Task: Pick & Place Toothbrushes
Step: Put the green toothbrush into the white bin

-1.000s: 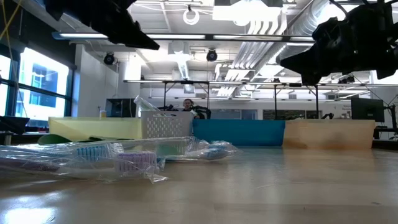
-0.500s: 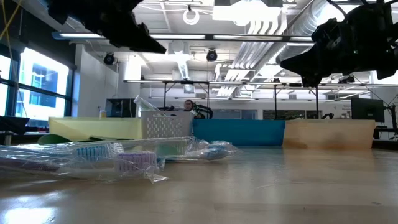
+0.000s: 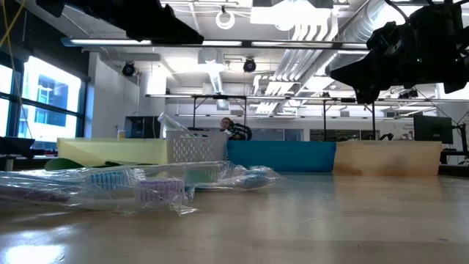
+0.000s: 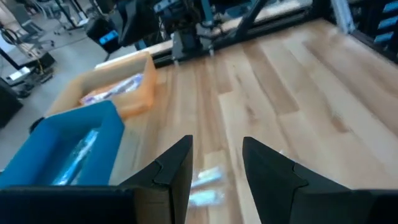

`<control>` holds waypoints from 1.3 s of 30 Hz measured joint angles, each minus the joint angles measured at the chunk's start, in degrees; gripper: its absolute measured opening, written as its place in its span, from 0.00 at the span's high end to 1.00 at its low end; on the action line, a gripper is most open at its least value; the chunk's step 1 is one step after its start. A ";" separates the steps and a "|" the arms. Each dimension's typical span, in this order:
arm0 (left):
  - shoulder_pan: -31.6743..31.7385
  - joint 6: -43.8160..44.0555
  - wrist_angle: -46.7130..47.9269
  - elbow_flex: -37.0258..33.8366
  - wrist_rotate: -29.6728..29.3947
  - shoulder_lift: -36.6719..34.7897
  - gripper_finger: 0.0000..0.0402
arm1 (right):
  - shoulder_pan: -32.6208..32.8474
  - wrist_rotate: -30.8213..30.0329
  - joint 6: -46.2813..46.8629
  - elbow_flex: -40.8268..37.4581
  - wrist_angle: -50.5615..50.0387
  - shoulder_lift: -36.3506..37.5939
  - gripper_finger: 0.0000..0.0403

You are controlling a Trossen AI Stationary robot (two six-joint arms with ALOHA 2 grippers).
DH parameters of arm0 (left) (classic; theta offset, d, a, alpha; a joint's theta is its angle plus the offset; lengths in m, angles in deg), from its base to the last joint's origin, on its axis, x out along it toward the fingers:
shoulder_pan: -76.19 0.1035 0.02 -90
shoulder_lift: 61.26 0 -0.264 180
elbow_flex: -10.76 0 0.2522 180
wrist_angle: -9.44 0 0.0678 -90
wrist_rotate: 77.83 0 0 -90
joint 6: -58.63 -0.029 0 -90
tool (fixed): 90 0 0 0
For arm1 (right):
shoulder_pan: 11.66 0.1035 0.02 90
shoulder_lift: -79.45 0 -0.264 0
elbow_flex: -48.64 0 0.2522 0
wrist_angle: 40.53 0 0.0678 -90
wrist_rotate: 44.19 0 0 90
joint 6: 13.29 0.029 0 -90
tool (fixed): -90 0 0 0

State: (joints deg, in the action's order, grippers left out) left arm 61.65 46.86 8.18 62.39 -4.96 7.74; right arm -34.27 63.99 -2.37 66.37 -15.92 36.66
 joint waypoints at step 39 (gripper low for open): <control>-6.84 5.84 -3.23 0.00 -0.40 6.53 0.66 | 0.00 0.89 -1.74 0.00 -2.19 -0.02 0.99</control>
State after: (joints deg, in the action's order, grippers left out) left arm 54.81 52.70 4.95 62.39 -5.37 14.27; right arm -34.27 64.88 -4.10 66.37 -18.11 36.64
